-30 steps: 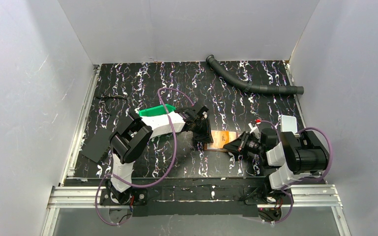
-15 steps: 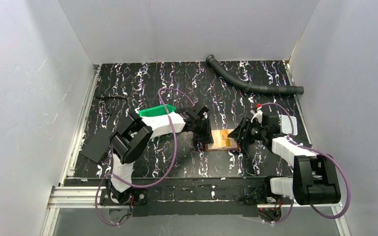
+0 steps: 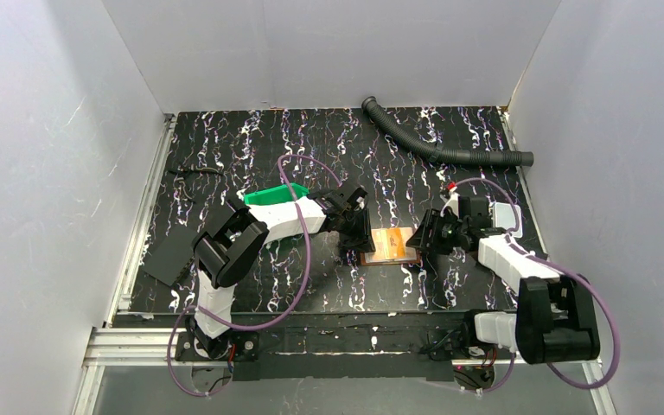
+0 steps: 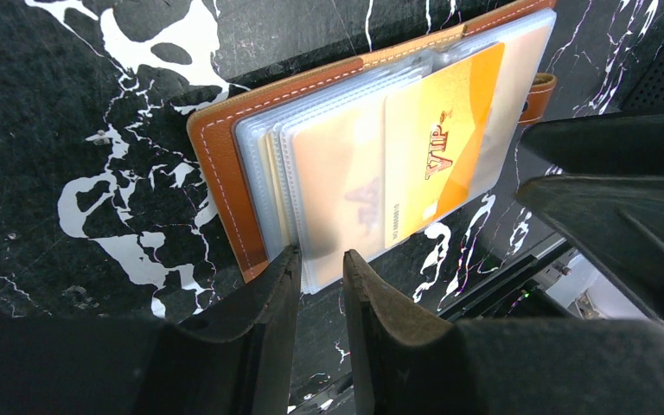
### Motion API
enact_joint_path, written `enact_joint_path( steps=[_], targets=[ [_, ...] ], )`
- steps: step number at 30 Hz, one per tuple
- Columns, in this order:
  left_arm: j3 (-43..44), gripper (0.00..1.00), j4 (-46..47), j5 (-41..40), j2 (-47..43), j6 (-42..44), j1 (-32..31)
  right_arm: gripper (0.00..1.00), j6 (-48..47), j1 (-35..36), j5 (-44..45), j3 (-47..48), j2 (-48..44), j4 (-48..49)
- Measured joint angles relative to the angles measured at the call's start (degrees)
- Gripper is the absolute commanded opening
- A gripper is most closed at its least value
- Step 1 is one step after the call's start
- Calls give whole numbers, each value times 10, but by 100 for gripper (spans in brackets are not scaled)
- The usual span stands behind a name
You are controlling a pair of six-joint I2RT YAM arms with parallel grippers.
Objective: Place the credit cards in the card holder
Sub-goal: Insert the credit card into the card holder.
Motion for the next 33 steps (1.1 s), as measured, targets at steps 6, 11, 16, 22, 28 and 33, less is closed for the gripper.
enact_joint_path(
  steps=[6, 11, 16, 22, 28, 33],
  targets=[
    [0, 25, 1, 0, 0, 0, 0, 42, -18, 12, 7, 39, -45, -17],
    [0, 25, 1, 0, 0, -1, 0, 42, 0, 17, -34, 35, 15, 26],
    [0, 25, 1, 0, 0, -1, 0, 43, 9, 17, -54, 24, 48, 55],
    [0, 25, 1, 0, 0, -1, 0, 42, 19, 17, -74, 6, 72, 102],
    [0, 19, 2, 0, 0, 0, 0, 39, 43, 17, -104, -7, 94, 154],
    [-2, 18, 1, -2, 0, 0, 0, 37, 76, 17, -124, -24, 104, 202]
  ],
)
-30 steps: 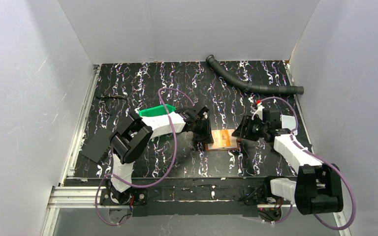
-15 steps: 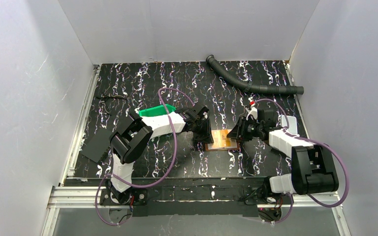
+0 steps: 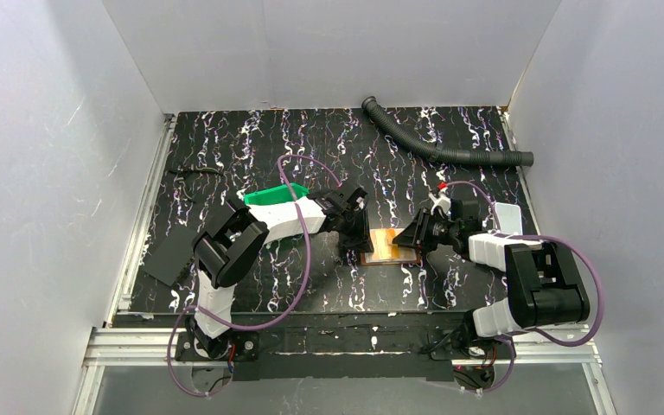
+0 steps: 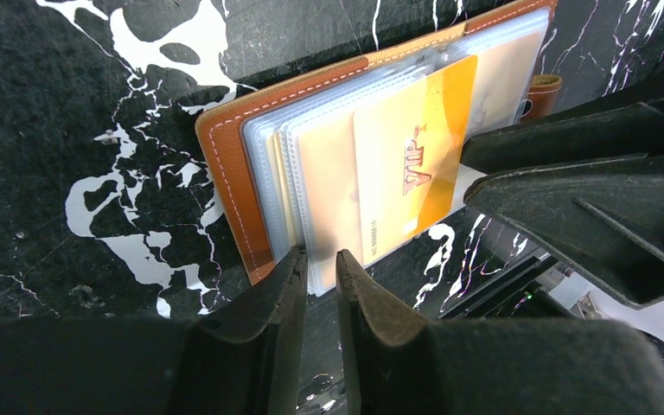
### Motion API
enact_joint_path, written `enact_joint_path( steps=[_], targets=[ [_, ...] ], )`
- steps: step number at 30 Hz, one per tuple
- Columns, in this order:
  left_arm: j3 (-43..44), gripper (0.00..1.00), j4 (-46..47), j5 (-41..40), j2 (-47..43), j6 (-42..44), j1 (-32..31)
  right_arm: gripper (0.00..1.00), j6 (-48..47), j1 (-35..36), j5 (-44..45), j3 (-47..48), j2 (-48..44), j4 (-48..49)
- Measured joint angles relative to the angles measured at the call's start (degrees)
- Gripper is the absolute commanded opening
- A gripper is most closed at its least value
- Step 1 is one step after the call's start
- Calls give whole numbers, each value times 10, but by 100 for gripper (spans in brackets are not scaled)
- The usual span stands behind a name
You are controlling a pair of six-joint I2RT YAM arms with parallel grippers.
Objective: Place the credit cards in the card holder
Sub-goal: Insert the credit card into the card holder.
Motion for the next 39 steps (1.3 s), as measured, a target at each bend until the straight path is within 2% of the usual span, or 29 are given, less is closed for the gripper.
enact_joint_path(
  steps=[12, 18, 20, 23, 28, 32, 39],
  targets=[
    [-1, 19, 0, -3, -1, 0, 0, 35, 107, 36, -18, -43, 22, 125],
    [-2, 20, 0, -3, -1, 1, 0, 34, 123, 46, -20, -45, 34, 158],
    [-2, 21, 0, -3, -2, 1, 0, 36, 122, 47, -19, -44, 36, 157],
    [-2, 26, 0, -3, -4, 5, -1, 48, 95, 48, -8, -28, 24, 101],
    [-10, 38, -28, -14, -14, 28, -3, 66, -11, 49, 85, 44, -59, -90],
    [-19, 44, -50, -12, -30, 41, -3, 68, -62, 31, 160, 77, -108, -179],
    [-28, 52, -33, 32, -63, 39, -3, 69, -60, -27, 213, 68, -114, -256]
  ],
)
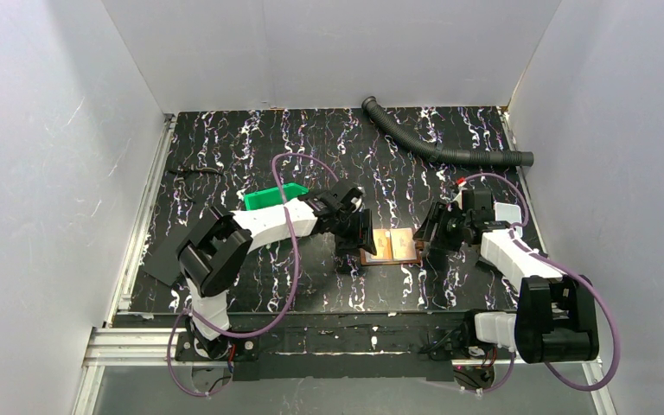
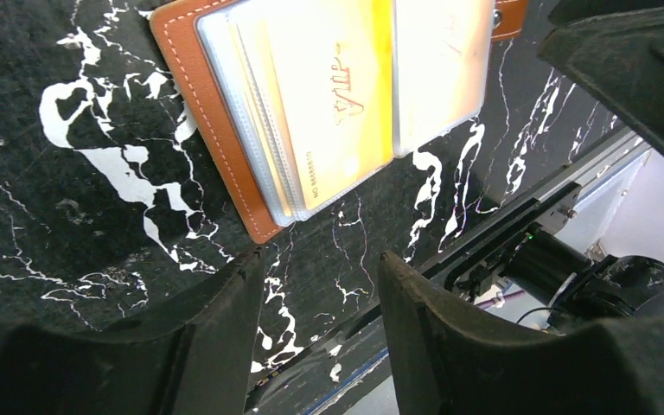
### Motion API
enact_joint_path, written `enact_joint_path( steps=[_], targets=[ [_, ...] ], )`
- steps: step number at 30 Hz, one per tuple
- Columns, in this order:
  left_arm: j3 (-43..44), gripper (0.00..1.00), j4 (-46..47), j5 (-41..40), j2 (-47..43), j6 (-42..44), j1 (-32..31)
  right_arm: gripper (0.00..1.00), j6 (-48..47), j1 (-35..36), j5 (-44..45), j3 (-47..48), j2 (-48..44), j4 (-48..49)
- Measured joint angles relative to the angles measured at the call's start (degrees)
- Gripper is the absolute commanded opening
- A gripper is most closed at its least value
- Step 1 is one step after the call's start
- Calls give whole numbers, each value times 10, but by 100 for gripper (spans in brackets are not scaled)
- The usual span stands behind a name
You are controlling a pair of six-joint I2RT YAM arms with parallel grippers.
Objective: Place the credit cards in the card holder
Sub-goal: Insert the credit card into the card holder.
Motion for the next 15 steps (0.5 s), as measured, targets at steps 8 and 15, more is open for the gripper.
enact_joint_path(
  steps=[8, 15],
  targets=[
    [-16, 55, 10, 8, -1, 0, 0, 57, -39, -9, 6, 1, 32, -17],
    [-25, 57, 15, 8, 0, 0, 4, 38, -41, -9, -14, 9, 70, 11]
  ],
)
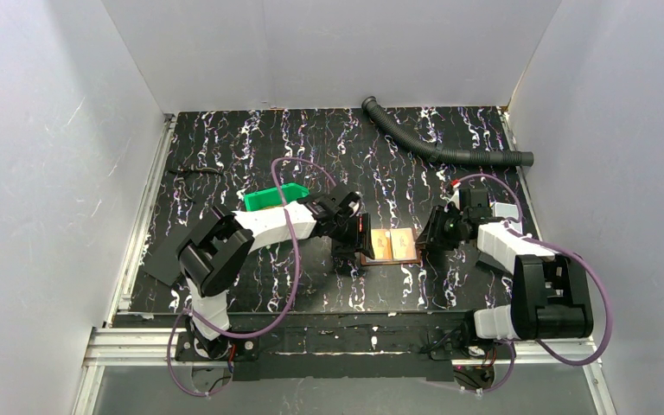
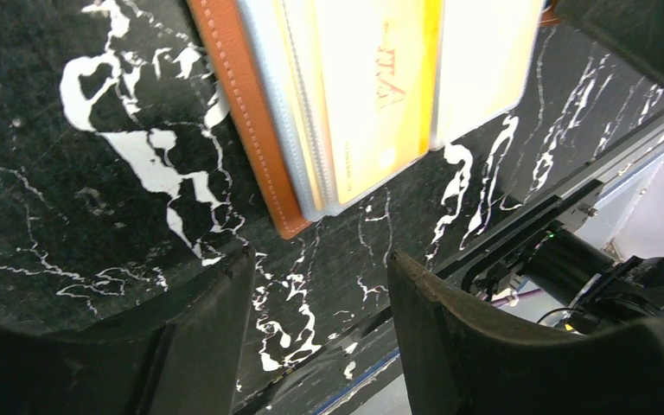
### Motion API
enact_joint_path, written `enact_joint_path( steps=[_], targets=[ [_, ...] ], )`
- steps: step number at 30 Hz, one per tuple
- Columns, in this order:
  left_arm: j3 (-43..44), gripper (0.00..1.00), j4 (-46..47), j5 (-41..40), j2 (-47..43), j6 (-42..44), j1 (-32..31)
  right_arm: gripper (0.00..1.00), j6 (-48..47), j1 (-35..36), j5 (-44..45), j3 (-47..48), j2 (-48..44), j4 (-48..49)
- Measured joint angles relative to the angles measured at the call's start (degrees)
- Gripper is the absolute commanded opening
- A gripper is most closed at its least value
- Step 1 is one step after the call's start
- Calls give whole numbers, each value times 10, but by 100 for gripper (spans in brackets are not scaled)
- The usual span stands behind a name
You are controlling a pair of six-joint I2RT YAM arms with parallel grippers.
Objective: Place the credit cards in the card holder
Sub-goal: Insert the credit card into the card holder, then close the card holder at the center of the board.
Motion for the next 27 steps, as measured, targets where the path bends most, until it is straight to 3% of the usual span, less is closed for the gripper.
enact_joint_path(
  steps=[9, 21, 27],
  targets=[
    [-23, 57, -1, 2, 0, 1, 9, 8, -4, 0, -13, -1, 10, 23],
    [-26, 59, 5, 24, -21, 5, 13, 5, -21, 0, -77, 46, -101, -70],
    [-77, 60, 92, 86, -73, -19, 30, 10, -12, 1, -161, 60, -102, -87]
  ],
)
